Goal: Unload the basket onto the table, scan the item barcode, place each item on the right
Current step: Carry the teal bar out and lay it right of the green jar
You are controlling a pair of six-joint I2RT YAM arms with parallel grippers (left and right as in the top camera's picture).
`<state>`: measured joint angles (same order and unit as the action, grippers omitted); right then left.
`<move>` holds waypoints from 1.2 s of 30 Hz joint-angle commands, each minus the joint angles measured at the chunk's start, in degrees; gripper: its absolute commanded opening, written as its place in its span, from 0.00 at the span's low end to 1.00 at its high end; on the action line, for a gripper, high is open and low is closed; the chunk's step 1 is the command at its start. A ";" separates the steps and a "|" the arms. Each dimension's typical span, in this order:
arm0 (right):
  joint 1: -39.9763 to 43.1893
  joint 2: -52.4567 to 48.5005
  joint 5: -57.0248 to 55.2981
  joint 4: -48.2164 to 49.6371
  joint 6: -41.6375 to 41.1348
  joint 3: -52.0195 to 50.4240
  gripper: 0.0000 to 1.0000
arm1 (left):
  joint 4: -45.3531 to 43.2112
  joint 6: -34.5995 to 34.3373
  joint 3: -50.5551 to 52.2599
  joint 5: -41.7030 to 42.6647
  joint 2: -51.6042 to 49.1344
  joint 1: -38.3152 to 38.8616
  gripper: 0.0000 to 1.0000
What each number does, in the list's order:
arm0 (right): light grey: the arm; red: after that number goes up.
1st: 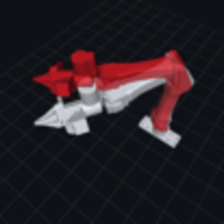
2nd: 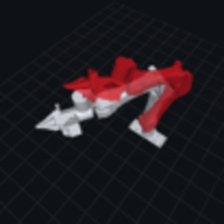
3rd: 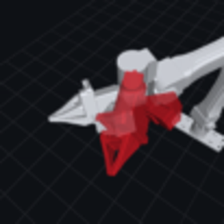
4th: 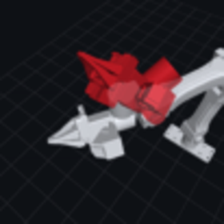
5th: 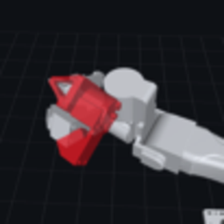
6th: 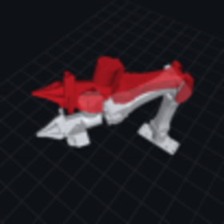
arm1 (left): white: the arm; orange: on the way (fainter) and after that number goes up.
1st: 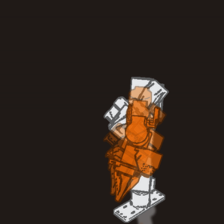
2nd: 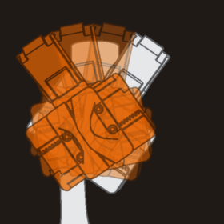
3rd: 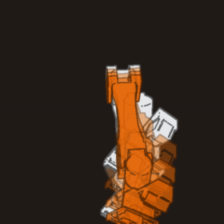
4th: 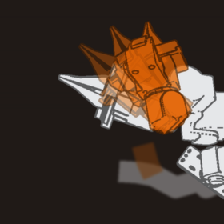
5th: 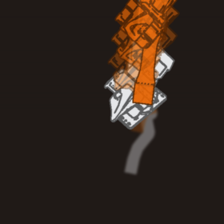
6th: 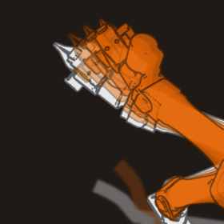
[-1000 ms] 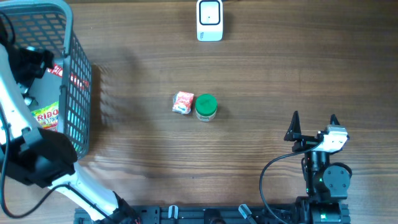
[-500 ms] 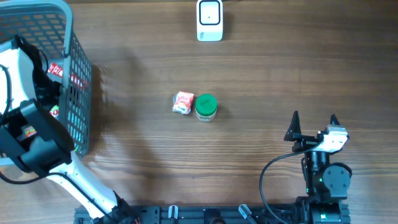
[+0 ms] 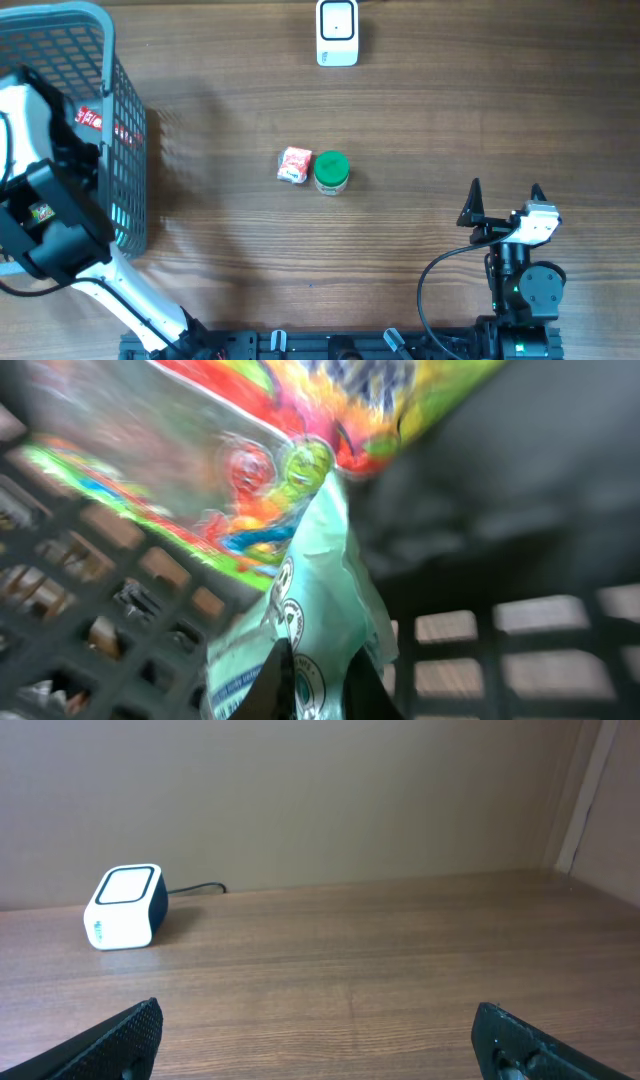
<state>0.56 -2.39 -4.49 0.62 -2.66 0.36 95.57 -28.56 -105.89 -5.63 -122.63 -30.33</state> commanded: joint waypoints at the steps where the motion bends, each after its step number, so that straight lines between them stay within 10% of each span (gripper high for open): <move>1: -0.17 0.24 0.74 0.15 0.79 -0.04 0.99 | 0.98 2.38 -17.86 4.52 3.34 -3.98 0.04; 9: -0.17 0.24 0.74 0.15 0.81 -0.04 1.00 | 0.94 1.16 -32.15 15.58 16.02 -6.91 0.04; 14: -0.17 0.24 0.74 0.15 0.79 -0.04 1.00 | -1.29 7.80 -32.15 38.93 24.33 -4.11 0.04; 27: -0.17 0.24 0.74 0.15 0.79 -0.04 1.00 | -19.69 25.24 -22.25 44.61 17.09 52.09 0.04; 36: -0.17 0.24 0.74 0.15 0.79 -0.04 1.00 | -31.58 30.08 -9.99 44.83 2.21 64.87 0.04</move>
<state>0.51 -2.39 -4.49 0.64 -2.66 0.36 66.87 -0.95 -119.31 37.85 -116.53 32.91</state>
